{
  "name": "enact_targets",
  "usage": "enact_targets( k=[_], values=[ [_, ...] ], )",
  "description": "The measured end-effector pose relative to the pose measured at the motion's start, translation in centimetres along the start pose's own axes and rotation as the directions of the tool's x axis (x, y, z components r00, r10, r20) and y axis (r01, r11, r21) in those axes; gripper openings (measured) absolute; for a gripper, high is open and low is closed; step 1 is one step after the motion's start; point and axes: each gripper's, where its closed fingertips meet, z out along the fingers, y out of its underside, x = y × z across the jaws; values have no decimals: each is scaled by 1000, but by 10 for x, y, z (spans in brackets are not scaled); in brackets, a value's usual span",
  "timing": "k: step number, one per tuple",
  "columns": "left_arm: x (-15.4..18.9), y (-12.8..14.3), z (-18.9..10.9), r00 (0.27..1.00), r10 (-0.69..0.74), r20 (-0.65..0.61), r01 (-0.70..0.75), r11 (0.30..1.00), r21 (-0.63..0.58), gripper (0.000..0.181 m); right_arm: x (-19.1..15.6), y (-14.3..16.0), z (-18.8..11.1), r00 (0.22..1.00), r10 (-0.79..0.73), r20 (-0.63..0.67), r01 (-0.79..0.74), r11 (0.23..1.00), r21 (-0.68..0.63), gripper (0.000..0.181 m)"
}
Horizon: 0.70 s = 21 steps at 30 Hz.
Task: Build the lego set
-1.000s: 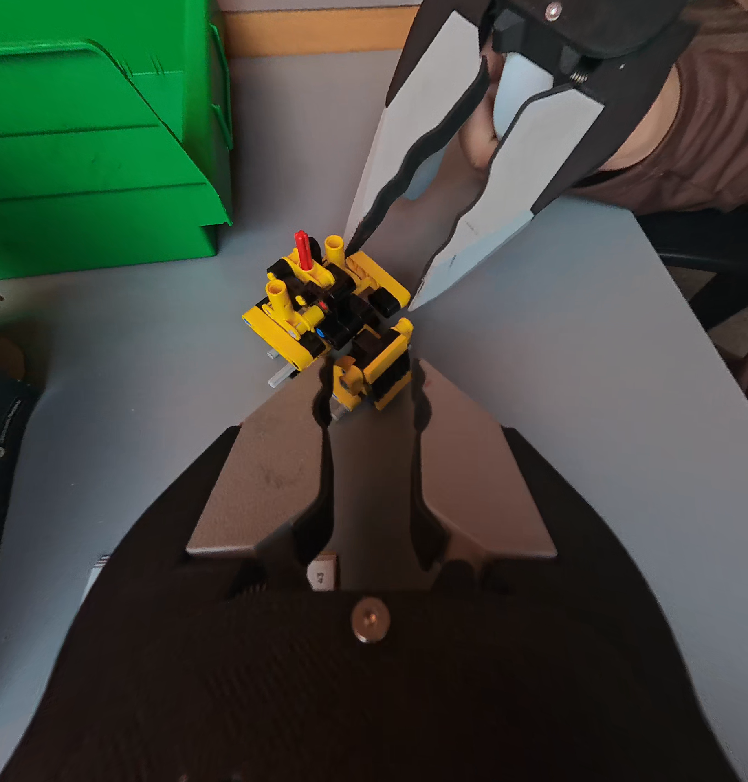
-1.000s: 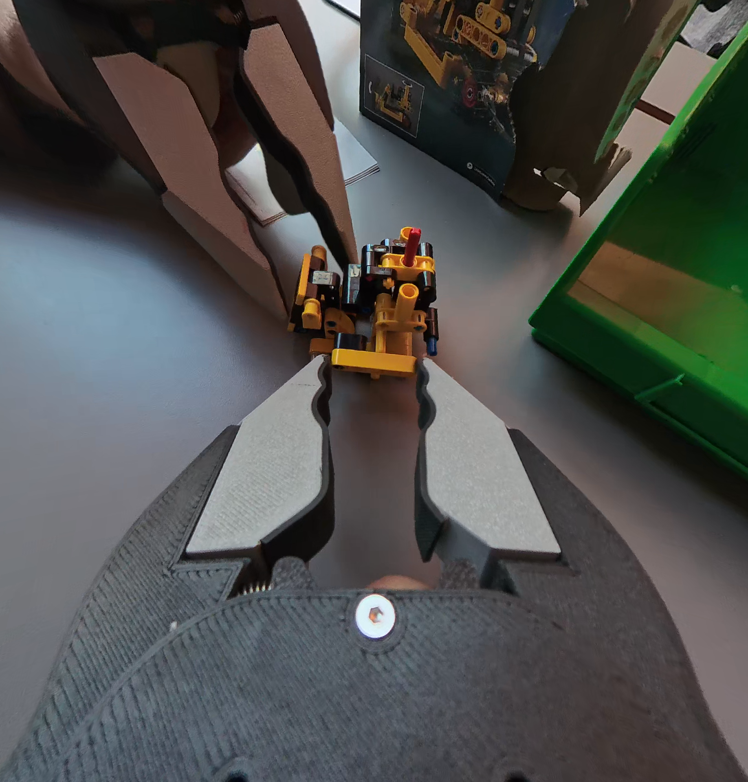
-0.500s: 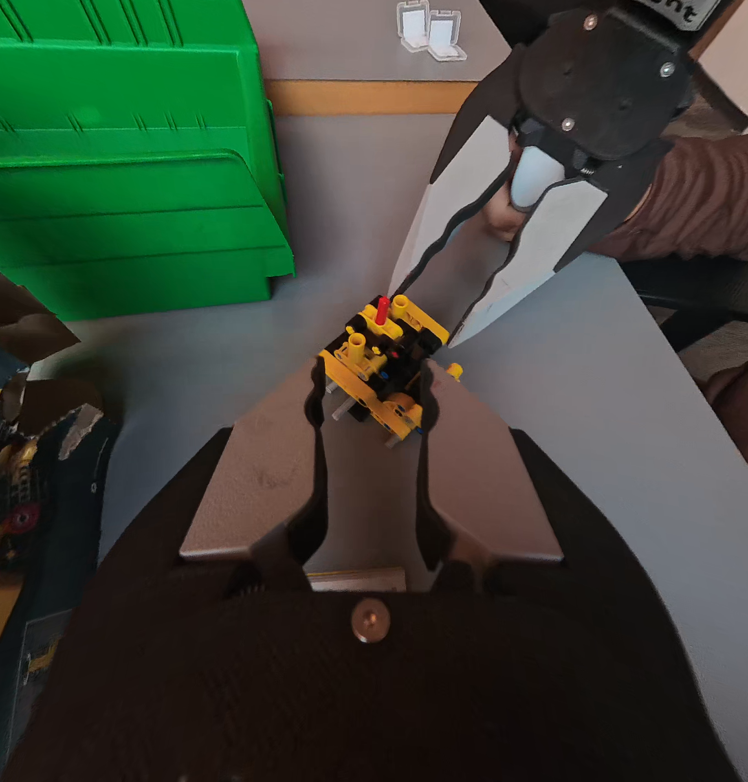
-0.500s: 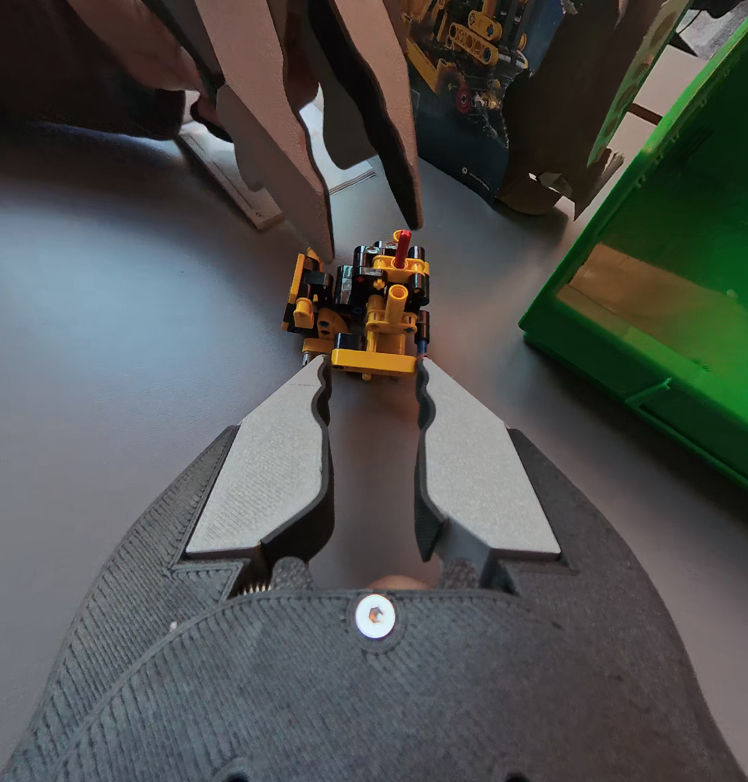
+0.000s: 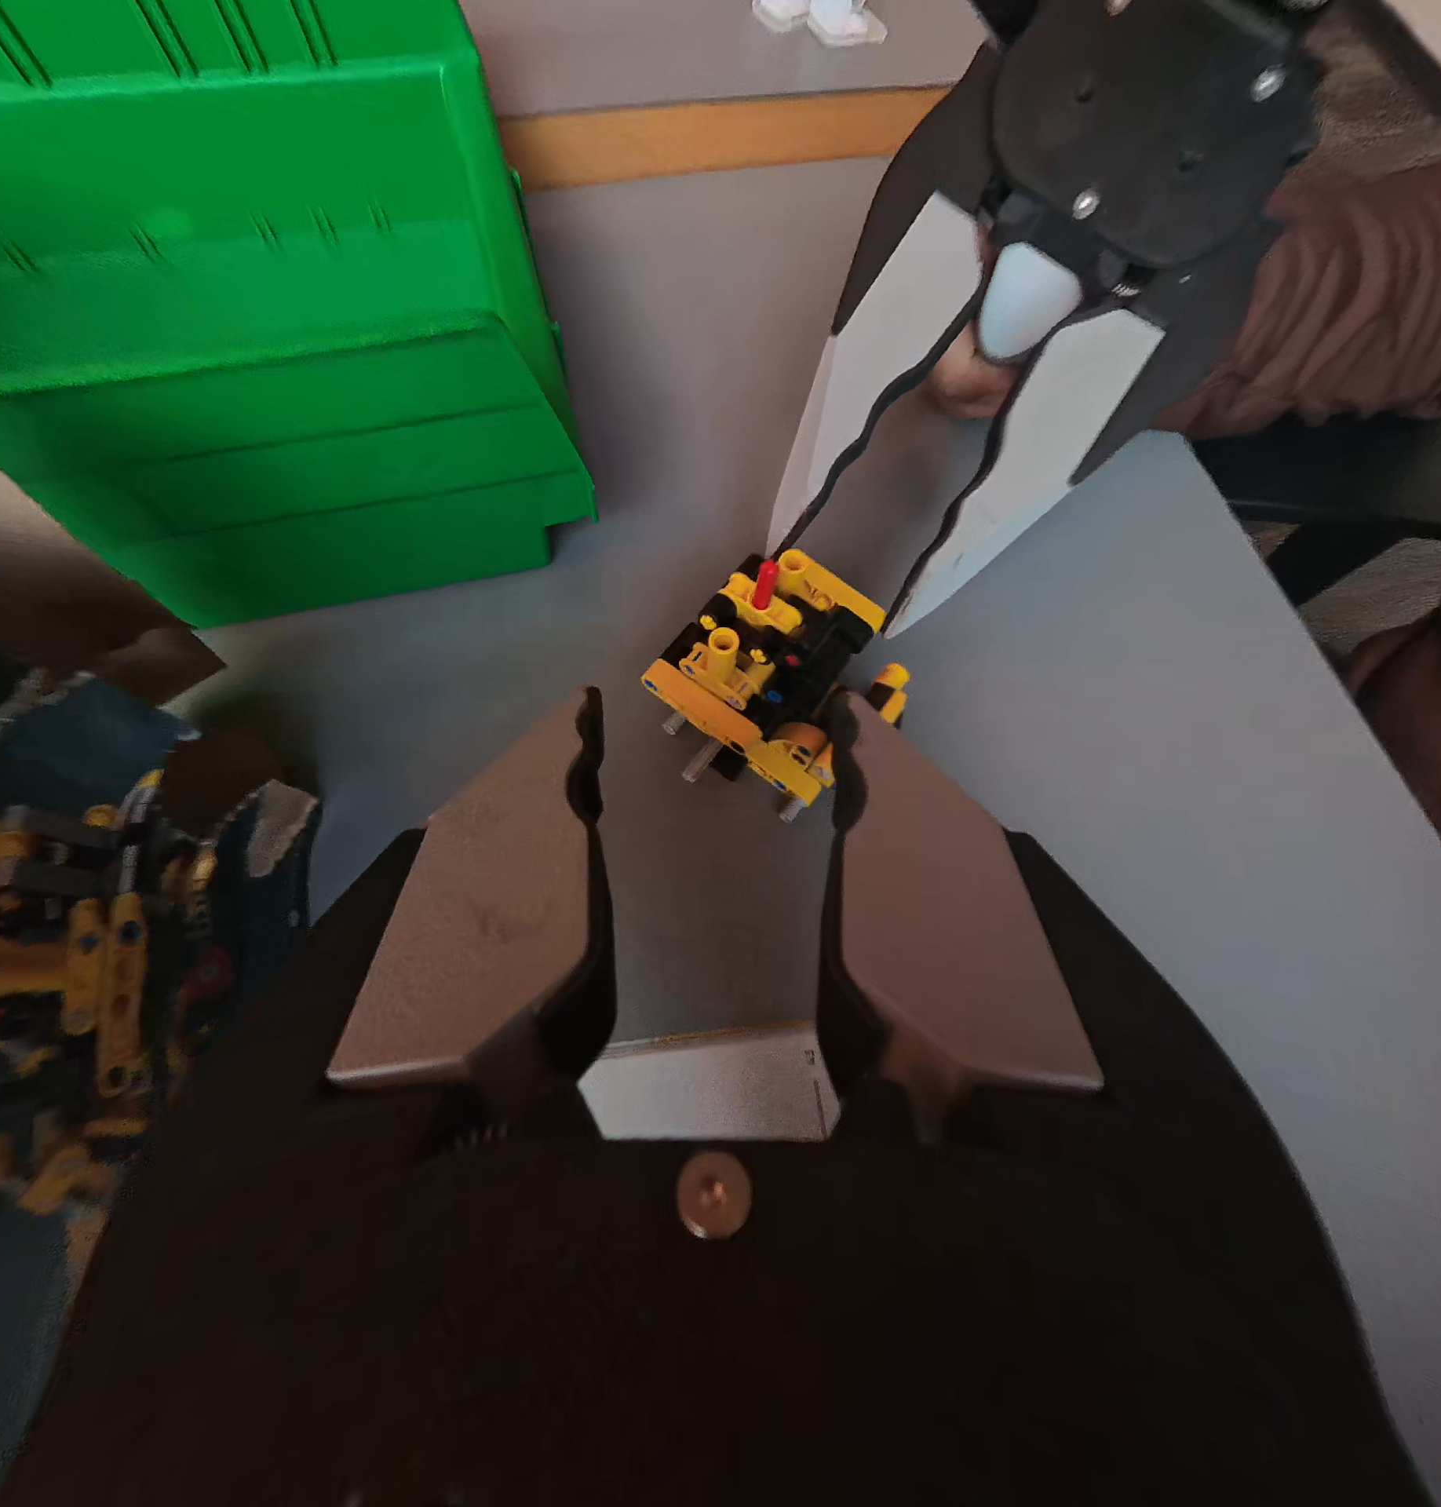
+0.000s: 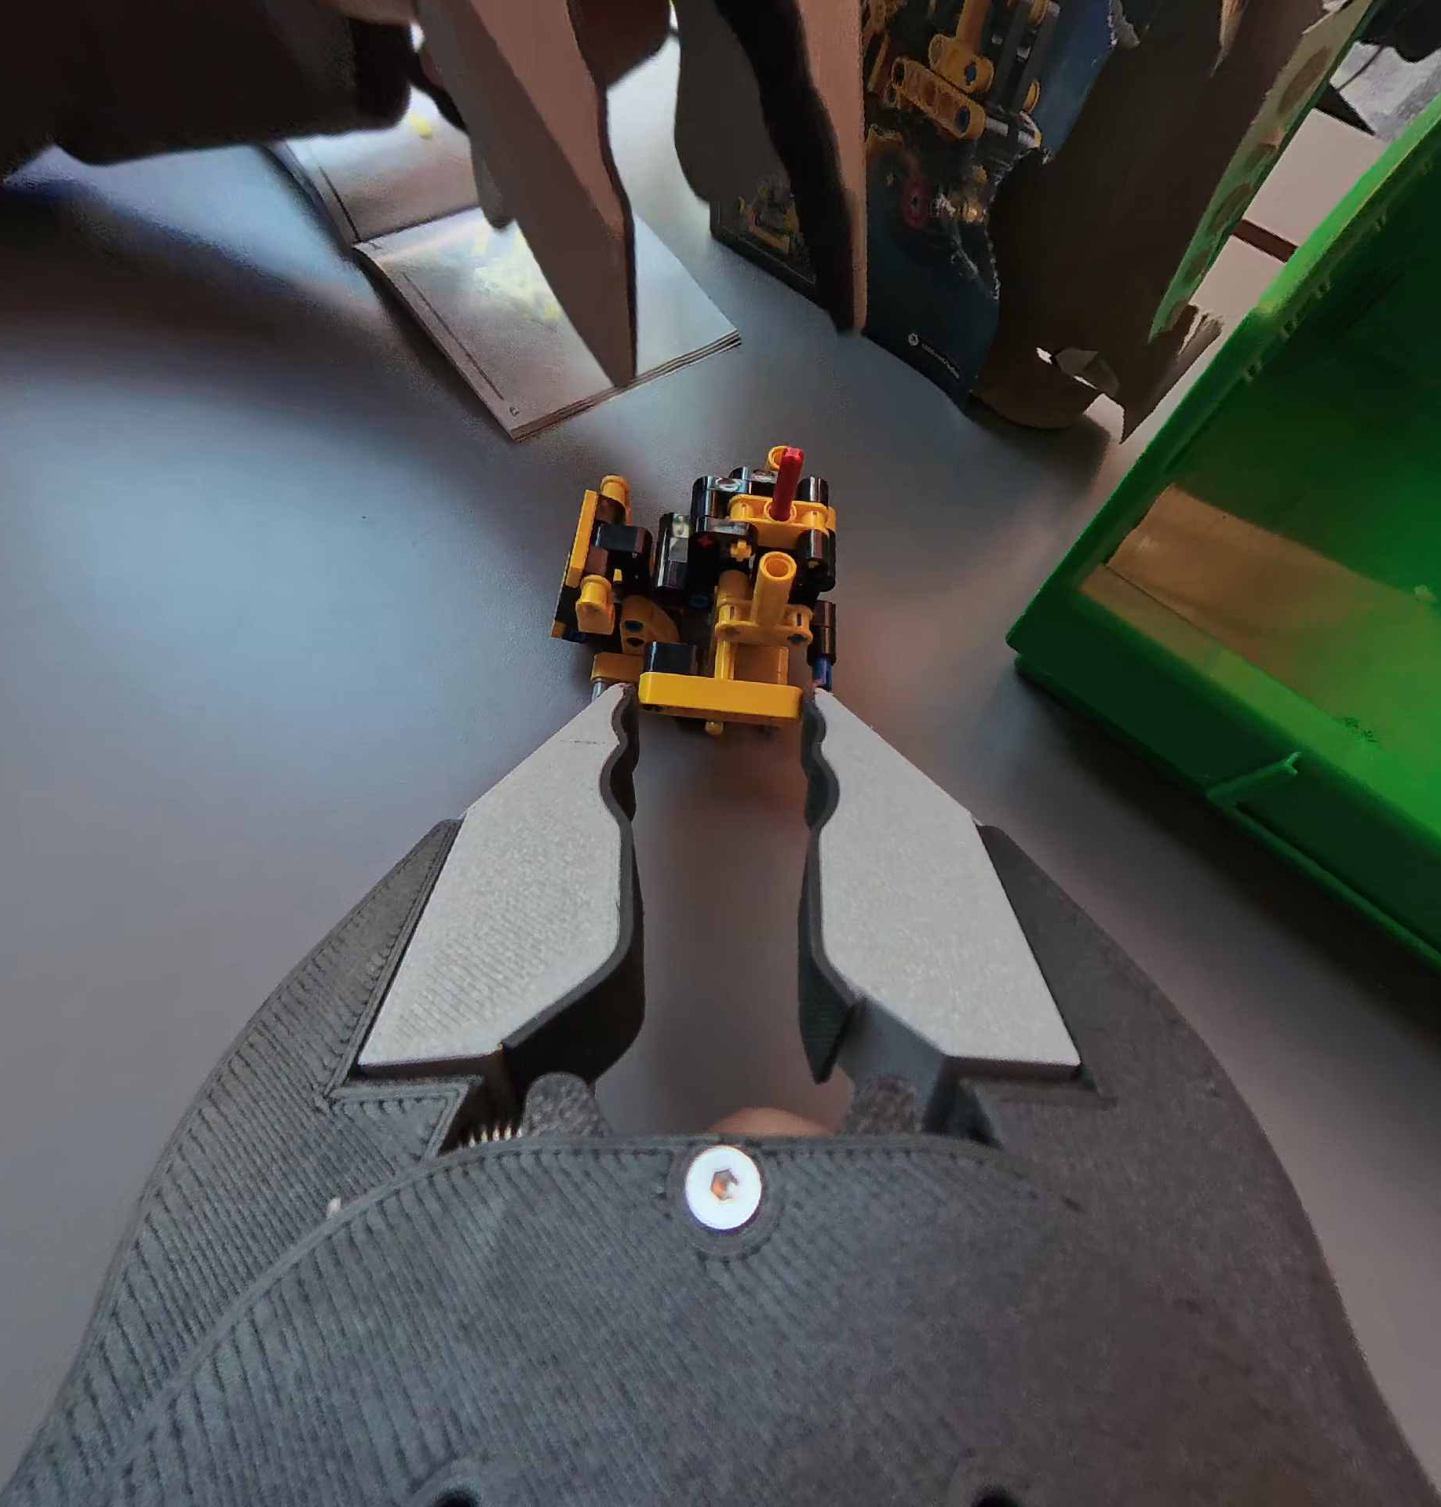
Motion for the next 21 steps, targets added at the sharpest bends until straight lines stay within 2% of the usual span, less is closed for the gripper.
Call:
enact_targets(
  k=[1,6,13,18,21],
  values=[
    [1,-6,-9,1000,12,1,-12,1000,14,54,0,0,-1,1000,2,1,-2,1000,3,37],
    [-1,-29,-50,994,45,98,-51,996,66,52,0,-3,-3,999,25,23,-25,999,31,37],
    [-5,-36,-79,983,45,178,-55,997,51,50,0,-4,-5,1000,13,16,-14,999,42,37],
    [-2,-58,-124,963,50,264,-94,984,154,47,-1,-3,-4,1000,6,16,-6,999,38,37],
    [1,-62,-134,957,65,284,-117,979,168,46,-1,-3,-4,1000,10,17,-11,999,34,37]
  ],
)
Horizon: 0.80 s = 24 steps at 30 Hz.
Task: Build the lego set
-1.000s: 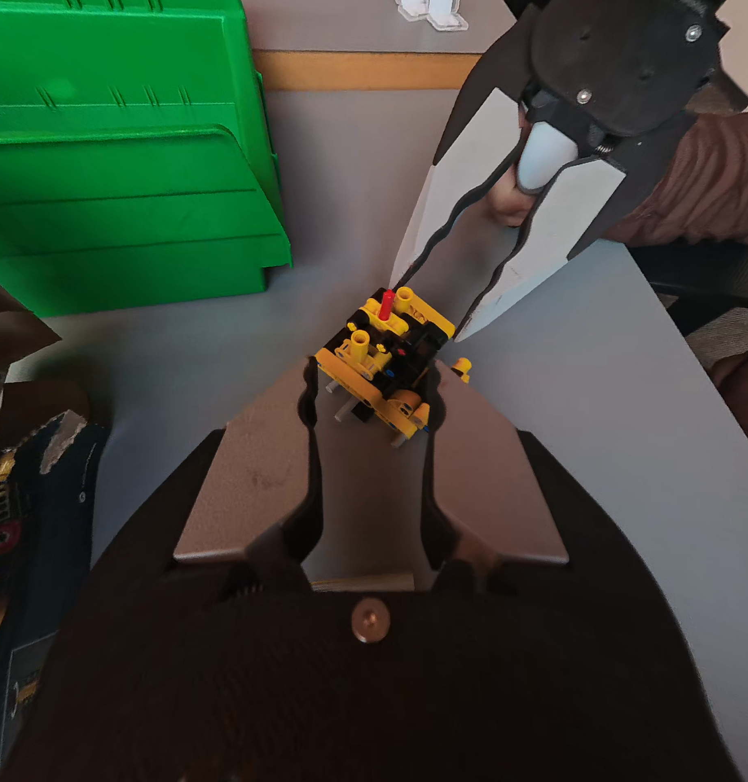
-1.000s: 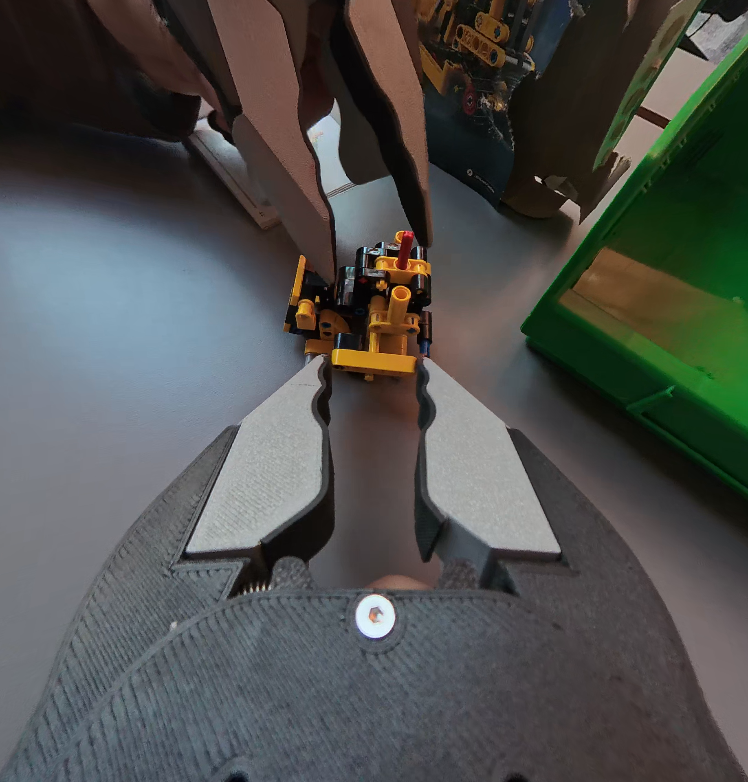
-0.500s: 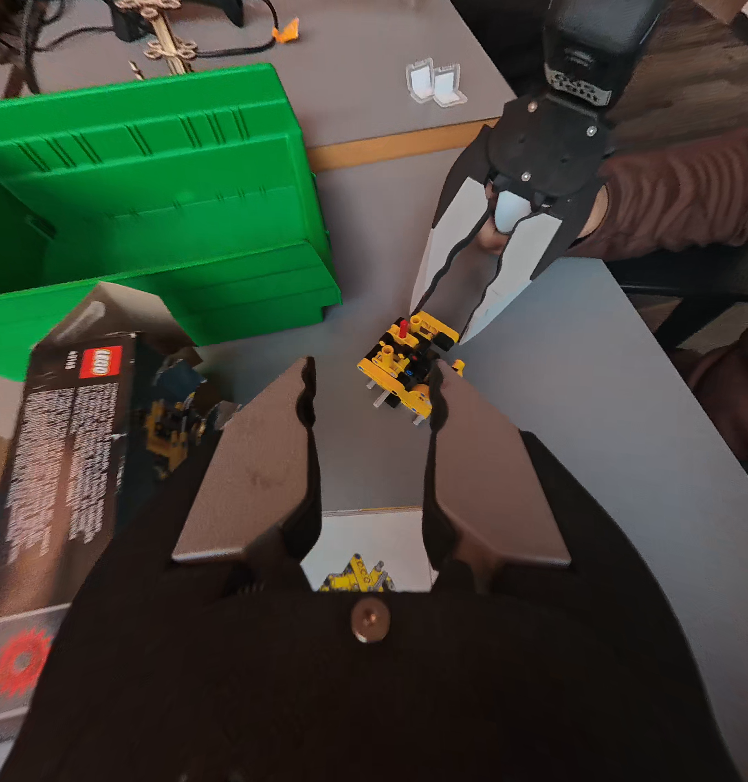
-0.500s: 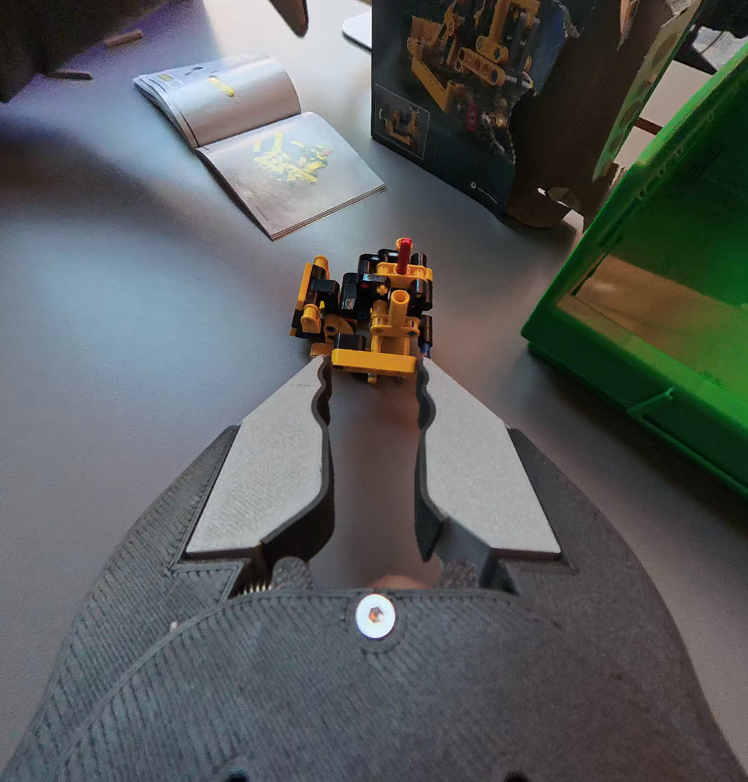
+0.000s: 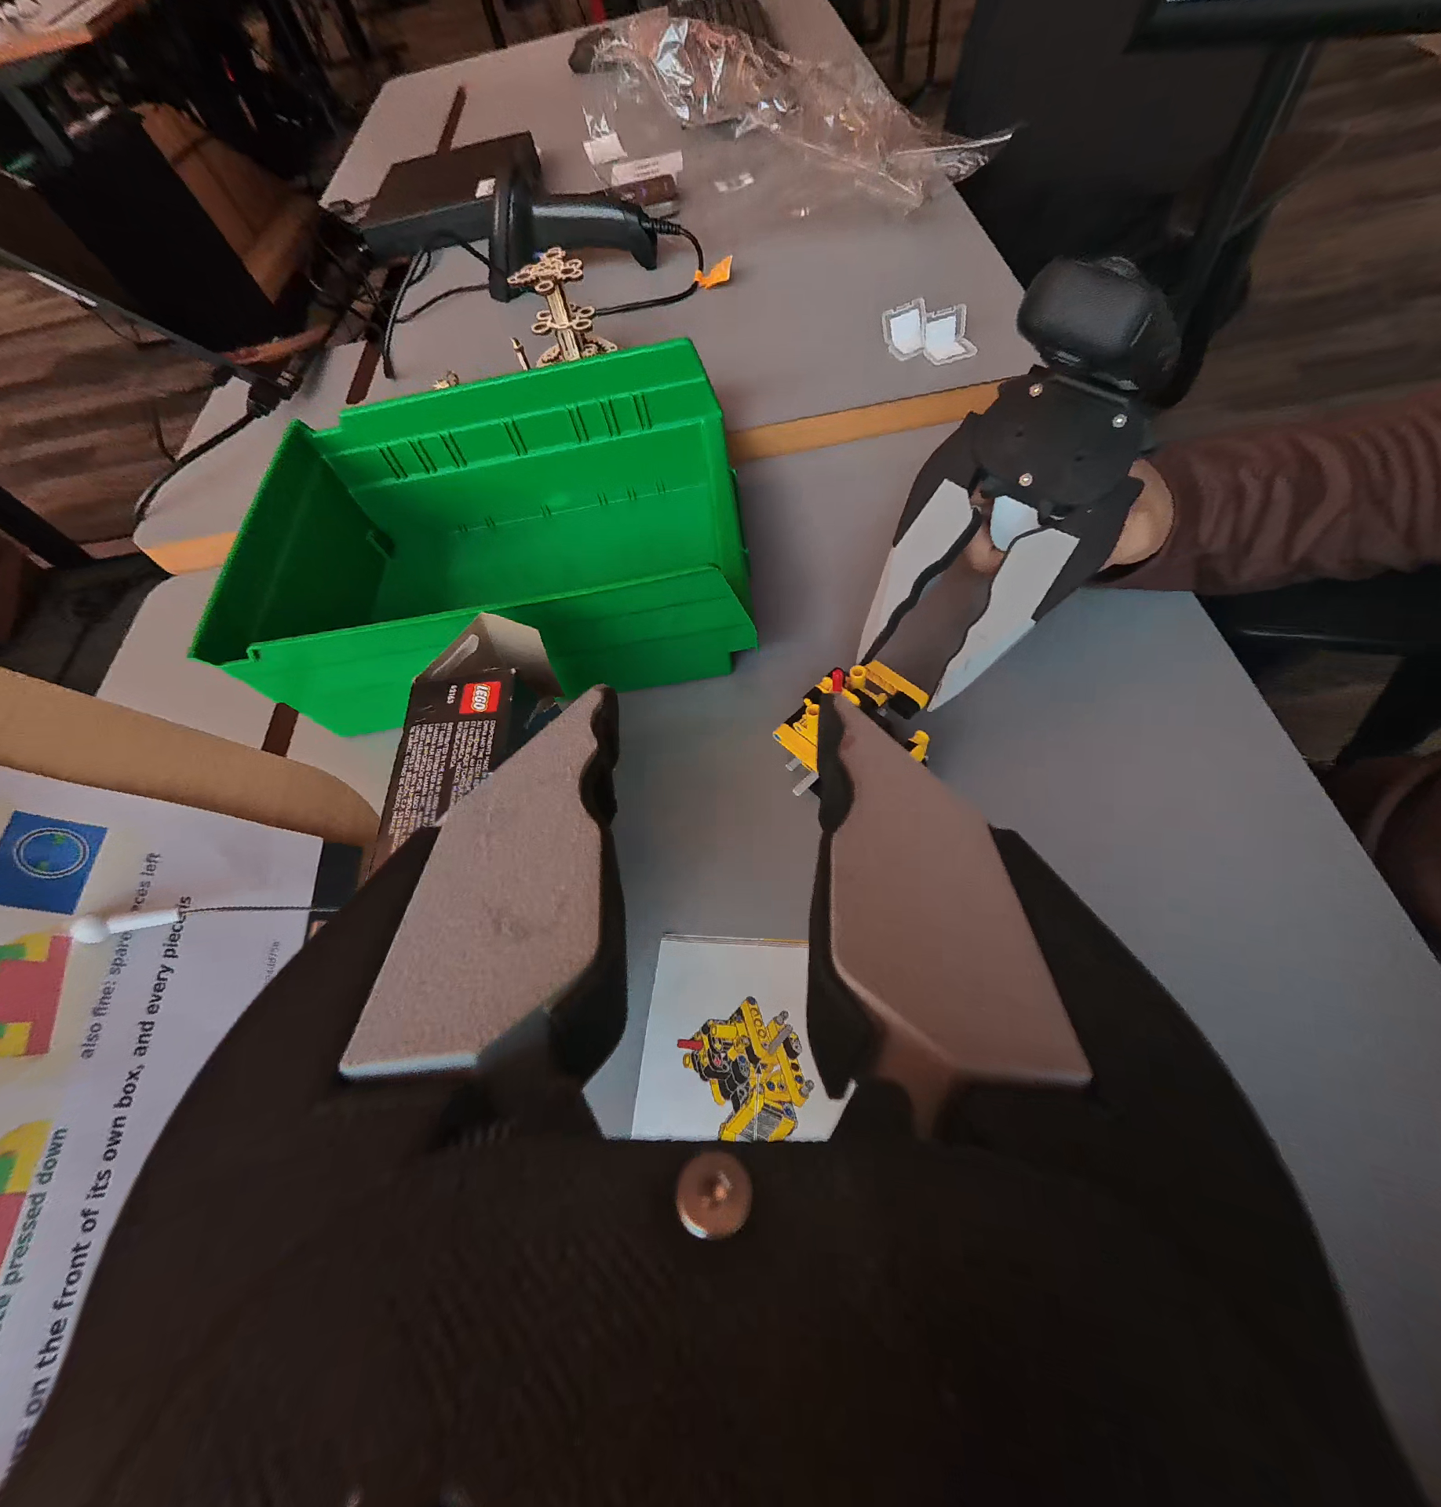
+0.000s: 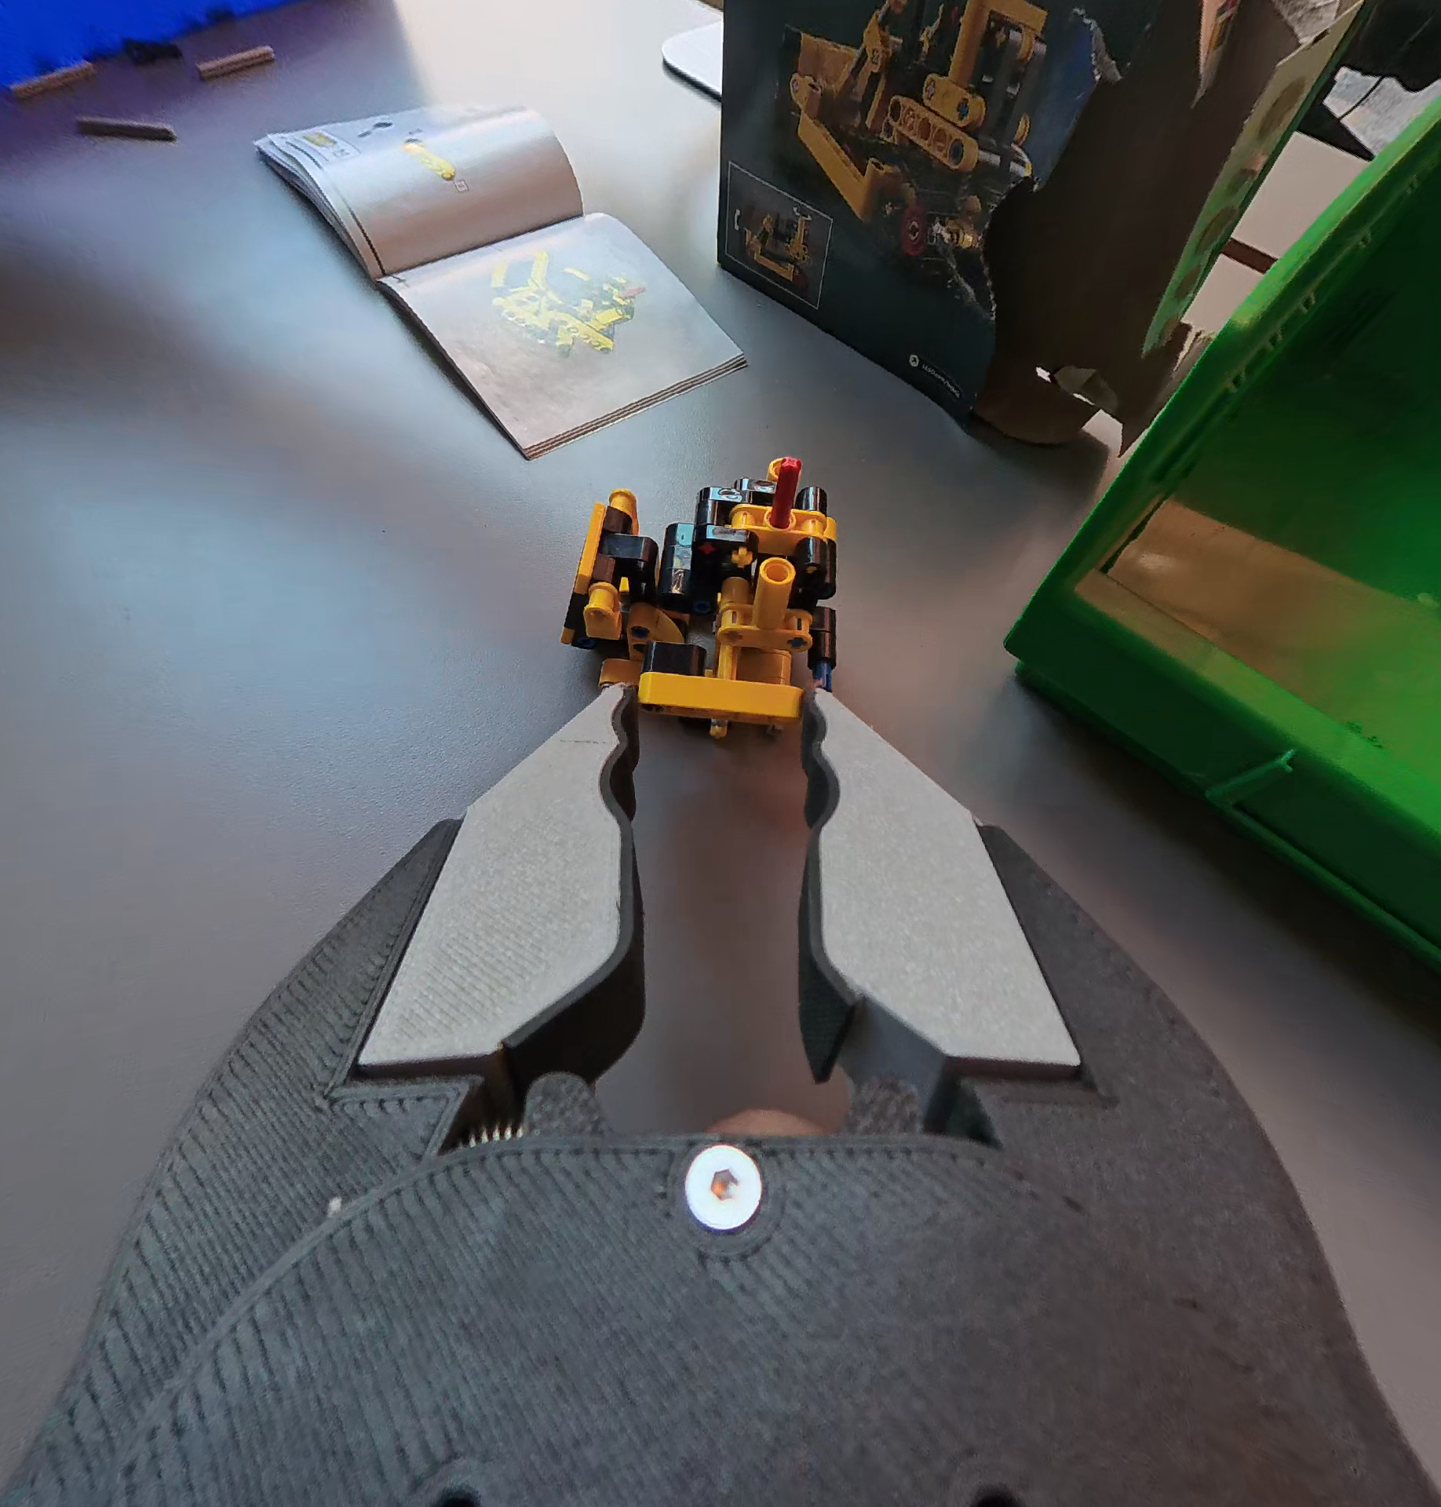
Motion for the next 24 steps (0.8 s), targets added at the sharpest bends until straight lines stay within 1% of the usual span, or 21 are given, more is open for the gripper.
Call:
enact_targets(
  k=[4,9,13,17,20,24],
  values=[
    [4,2,4,1000,17,-4,-17,1000,-20,47,1,0,0,1000,3,-4,-3,1000,-3,37],
    [2,12,11,999,34,-2,-34,997,-65,48,1,1,1,1000,-1,-11,1,1000,-8,37],
    [-3,12,11,1000,6,2,-6,999,-48,46,1,1,1,1000,-6,-10,6,1000,-11,37],
    [-11,12,10,999,2,43,0,999,-44,46,1,2,1,1000,-11,-12,10,1000,-13,37],
    [-12,10,8,999,-20,35,20,1000,-22,46,0,1,1,1000,-6,-8,6,1000,-9,37],
    [-14,11,8,999,-22,39,23,999,-27,46,0,1,1,1000,-5,-6,5,1000,-8,37]
  ],
)
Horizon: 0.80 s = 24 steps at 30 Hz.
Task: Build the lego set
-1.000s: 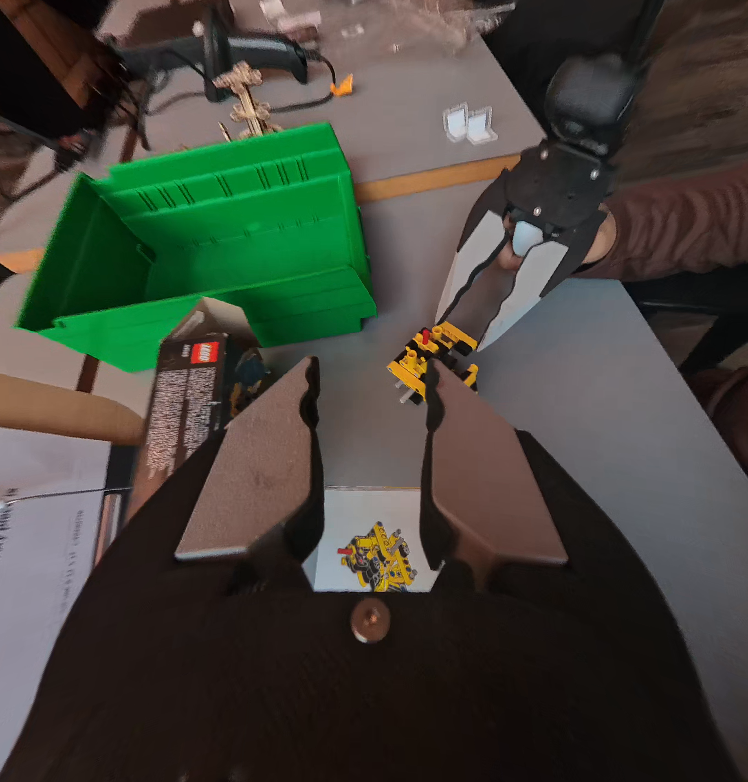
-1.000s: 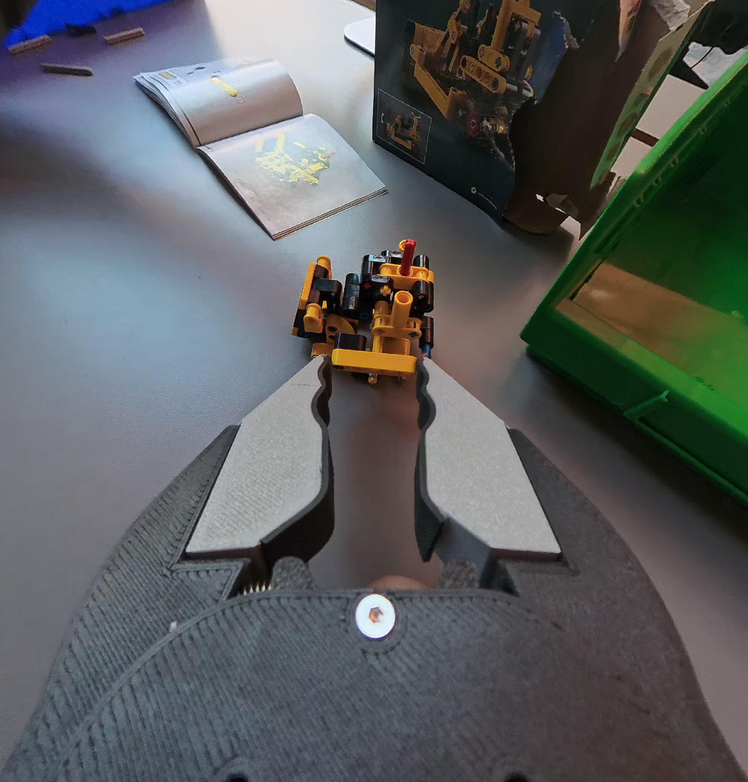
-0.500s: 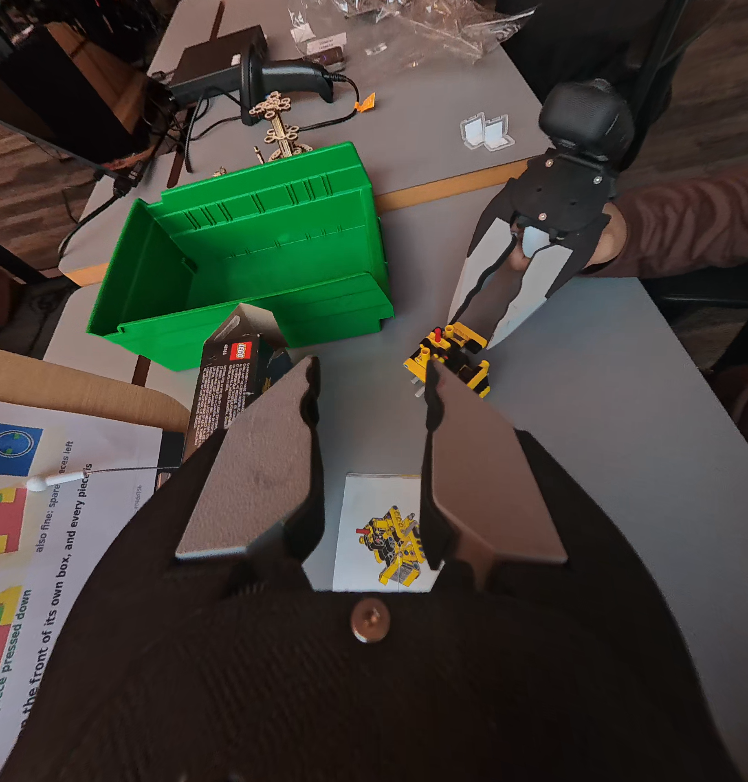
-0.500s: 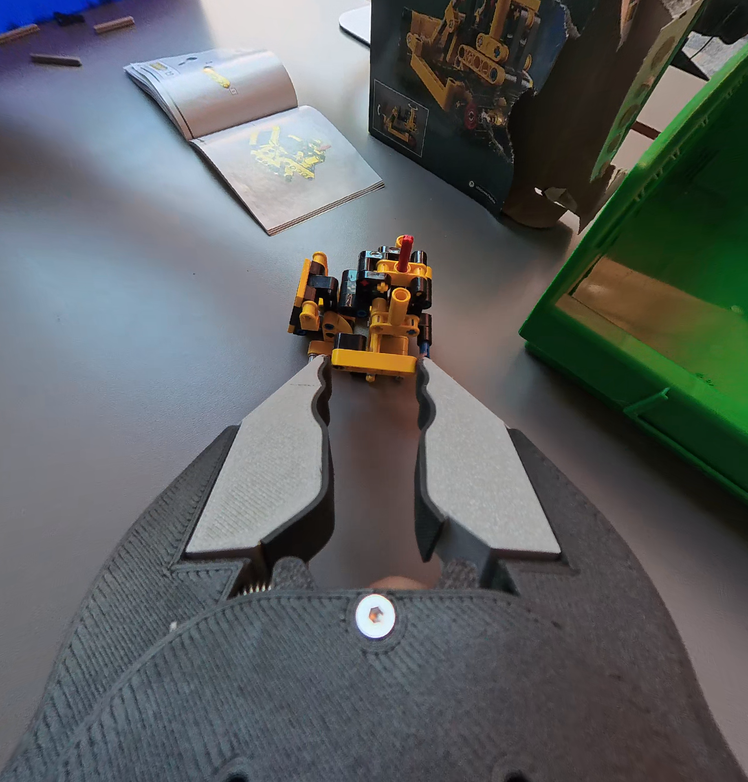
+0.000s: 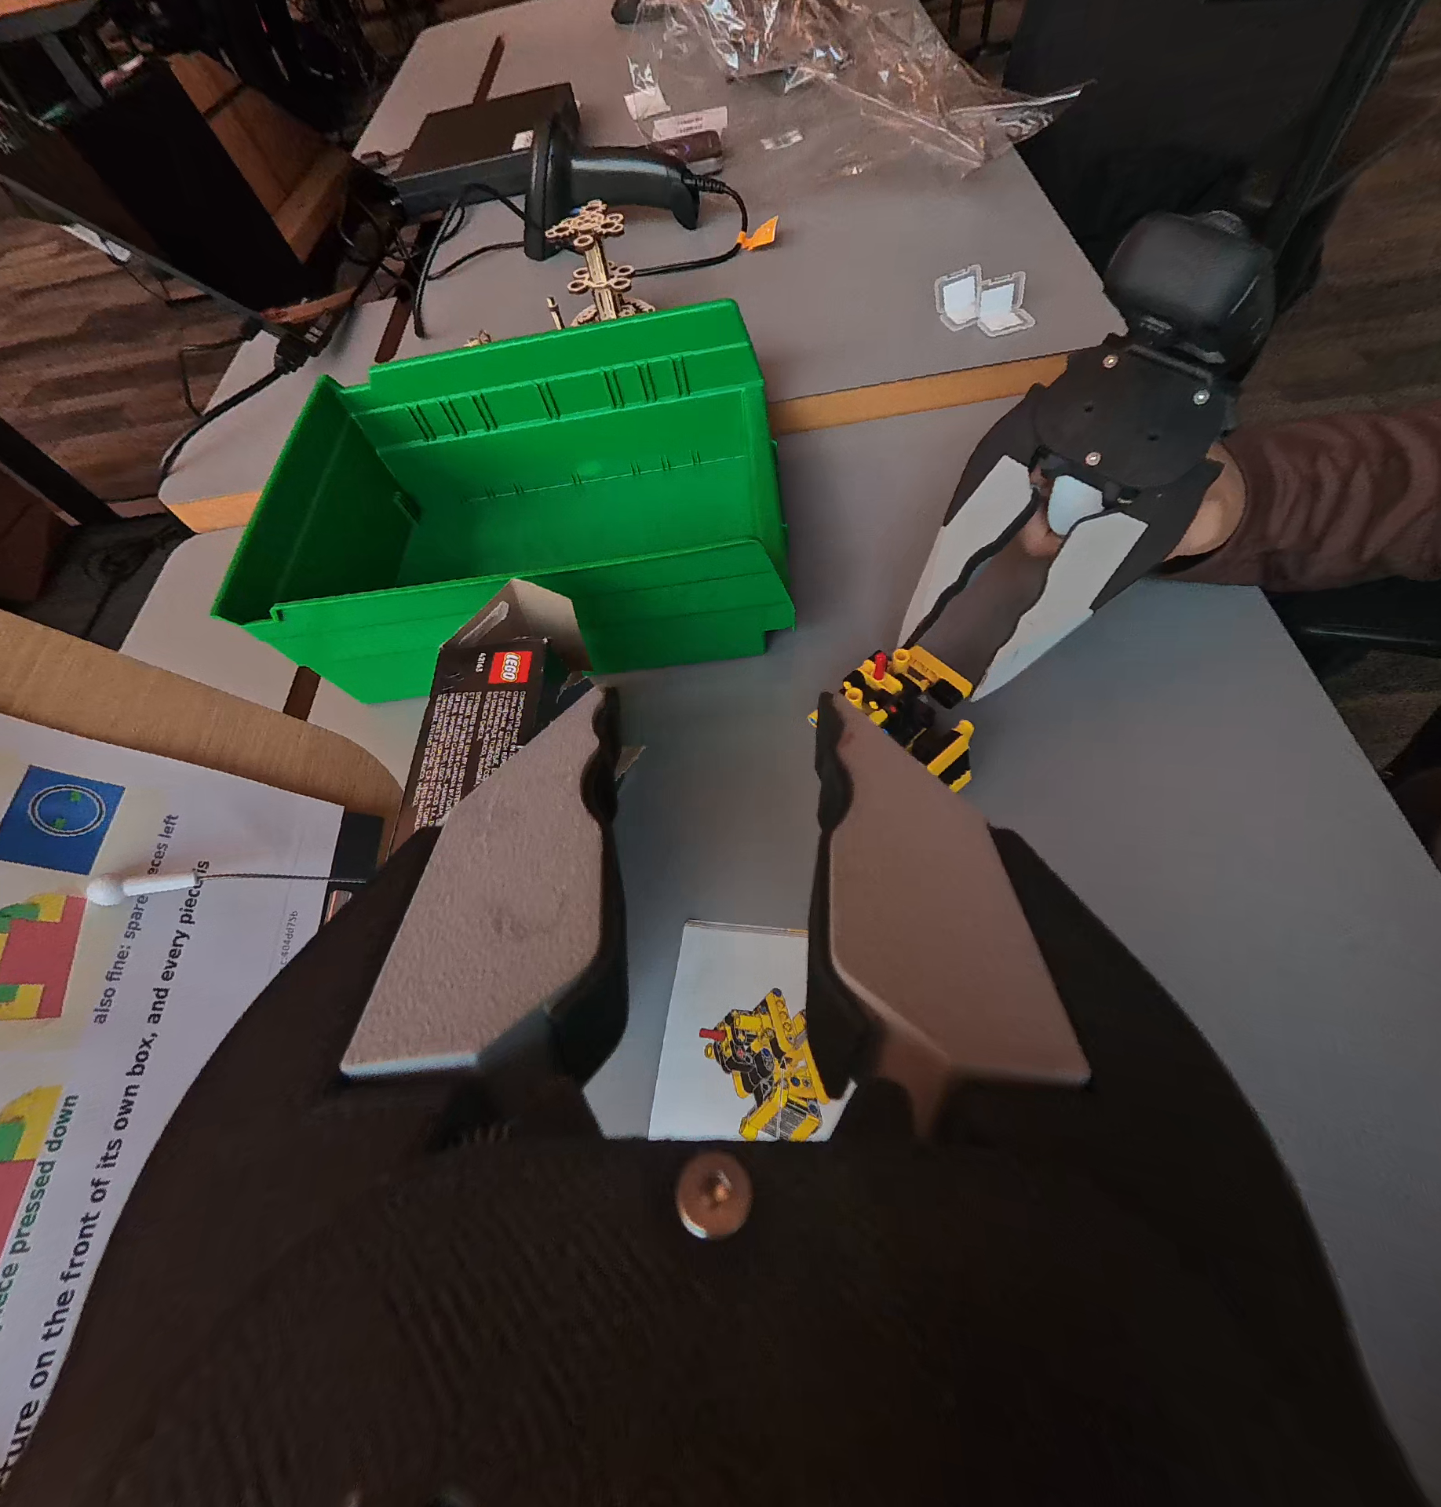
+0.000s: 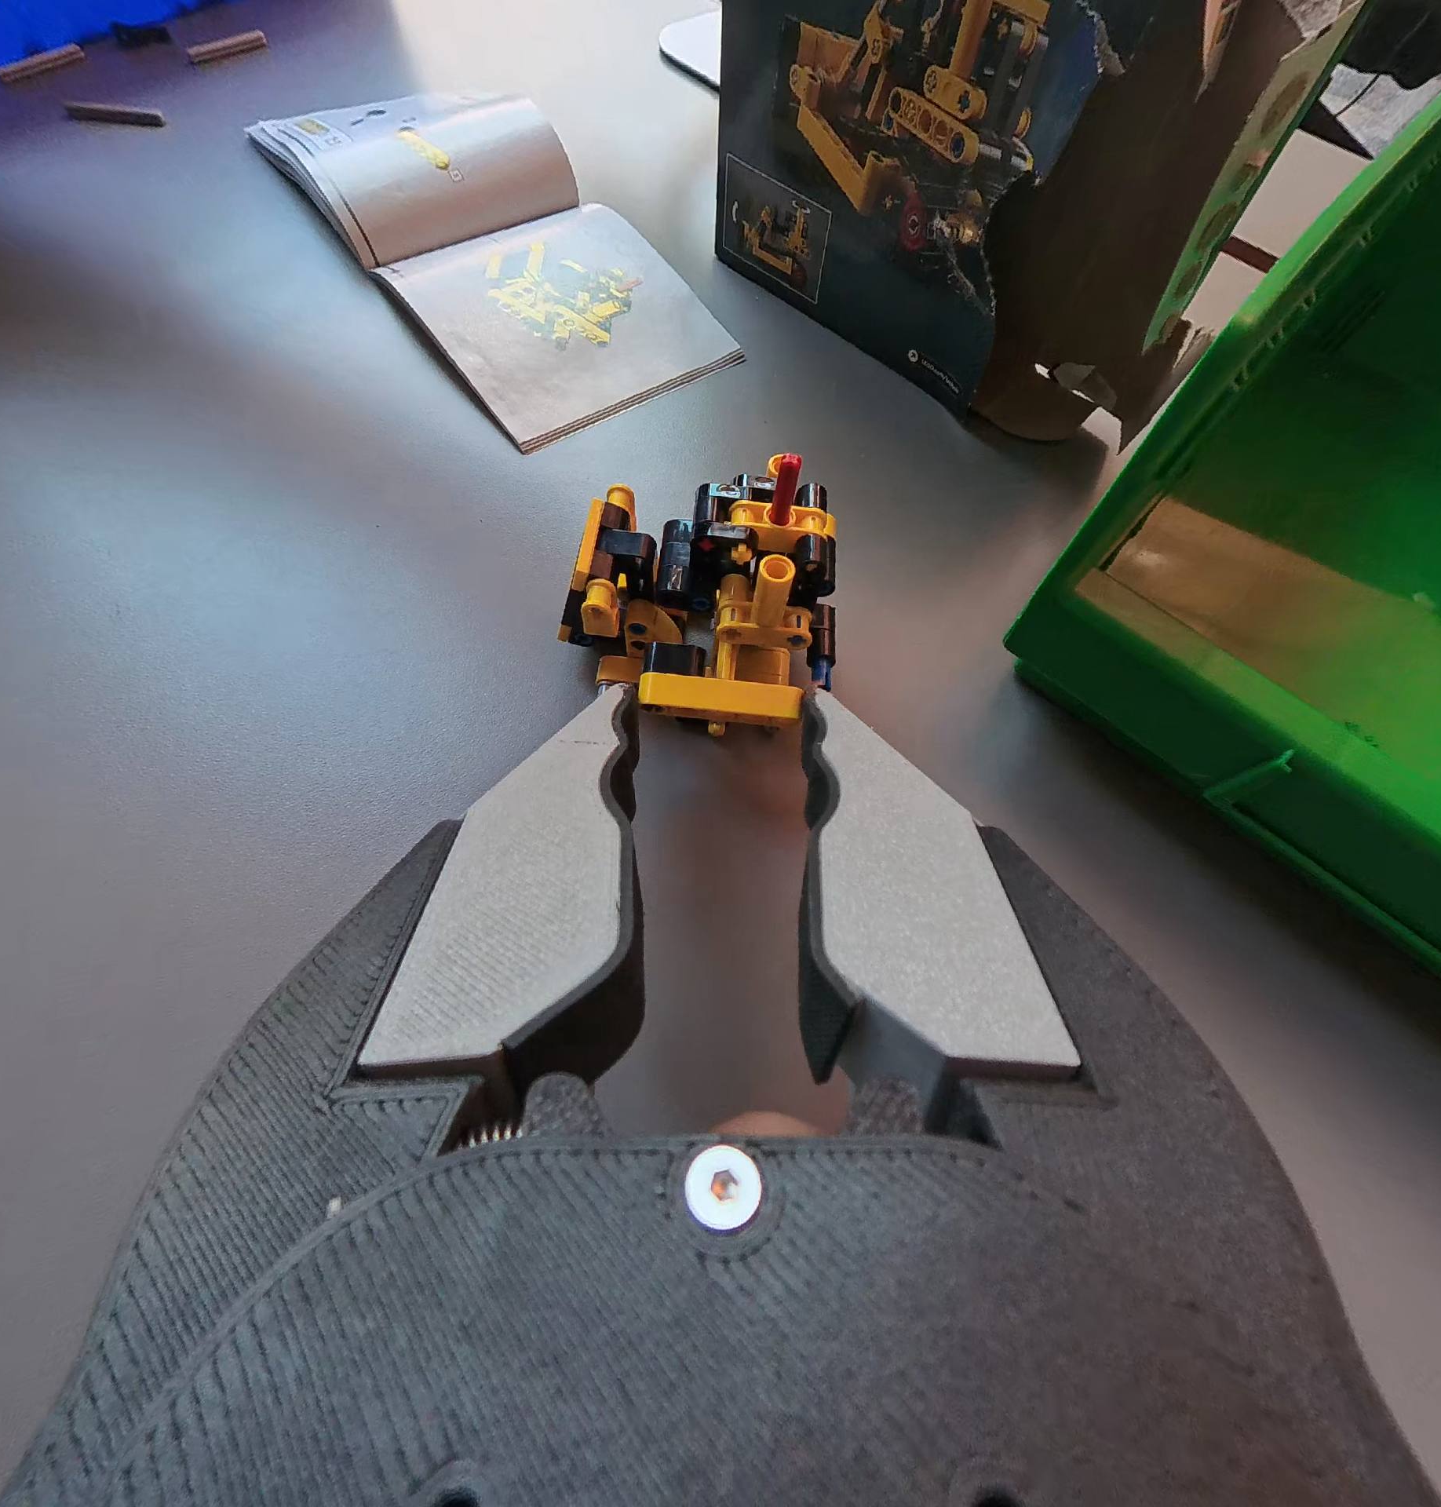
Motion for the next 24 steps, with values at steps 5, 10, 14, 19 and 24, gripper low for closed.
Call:
enact_targets(
  k=[5,10,14,19,24],
  values=[
    [-2,4,4,1000,-1,6,1,1000,-16,44,-1,-3,-2,1000,-7,1,7,1000,22,37],
    [-3,9,7,1000,-1,6,1,999,-36,44,6,-11,-12,999,-11,-38,15,995,104,37],
    [-4,9,7,1000,-5,11,5,999,-36,44,13,-16,-21,999,33,-39,-26,986,165,37],
    [-7,10,6,1000,-18,20,18,999,-32,43,26,-17,-27,995,67,-80,-50,980,194,37],
    [-11,10,6,998,-45,32,46,999,-29,42,31,-17,-29,992,76,-102,-54,978,199,37]
  ],
)
